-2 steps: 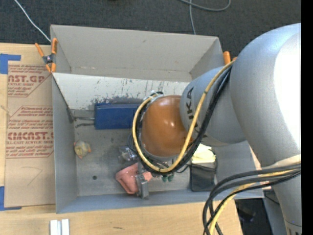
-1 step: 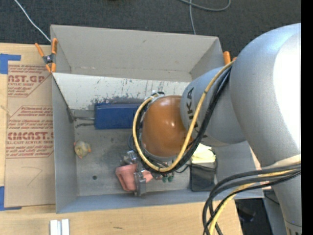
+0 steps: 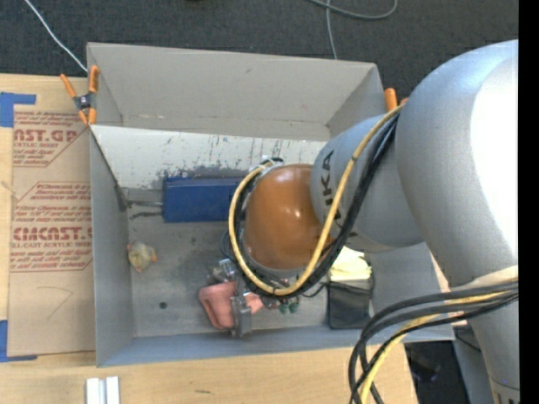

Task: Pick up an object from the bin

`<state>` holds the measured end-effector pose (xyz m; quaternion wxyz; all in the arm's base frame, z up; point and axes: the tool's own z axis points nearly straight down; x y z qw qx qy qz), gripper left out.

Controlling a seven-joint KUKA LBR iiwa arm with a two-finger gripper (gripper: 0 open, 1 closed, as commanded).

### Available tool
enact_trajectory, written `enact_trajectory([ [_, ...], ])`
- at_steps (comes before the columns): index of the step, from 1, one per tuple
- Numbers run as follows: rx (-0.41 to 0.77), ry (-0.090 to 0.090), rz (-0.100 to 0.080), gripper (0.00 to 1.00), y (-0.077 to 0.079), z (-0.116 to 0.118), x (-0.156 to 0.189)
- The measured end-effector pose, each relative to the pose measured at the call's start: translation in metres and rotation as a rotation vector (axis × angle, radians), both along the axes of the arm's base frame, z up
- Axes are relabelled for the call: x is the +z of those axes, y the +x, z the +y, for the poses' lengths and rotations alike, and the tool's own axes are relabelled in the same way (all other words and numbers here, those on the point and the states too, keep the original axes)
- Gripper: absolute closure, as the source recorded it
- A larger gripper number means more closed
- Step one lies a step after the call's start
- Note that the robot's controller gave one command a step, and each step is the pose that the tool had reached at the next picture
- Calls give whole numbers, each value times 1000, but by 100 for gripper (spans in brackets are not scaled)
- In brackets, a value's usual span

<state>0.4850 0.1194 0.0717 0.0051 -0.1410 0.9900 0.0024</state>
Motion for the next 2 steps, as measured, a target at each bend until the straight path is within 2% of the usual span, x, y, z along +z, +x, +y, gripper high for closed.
enact_trajectory([
  [1,0,0,1,100,0,0,2],
  [2,0,-3,11,100,-3,-1,12],
])
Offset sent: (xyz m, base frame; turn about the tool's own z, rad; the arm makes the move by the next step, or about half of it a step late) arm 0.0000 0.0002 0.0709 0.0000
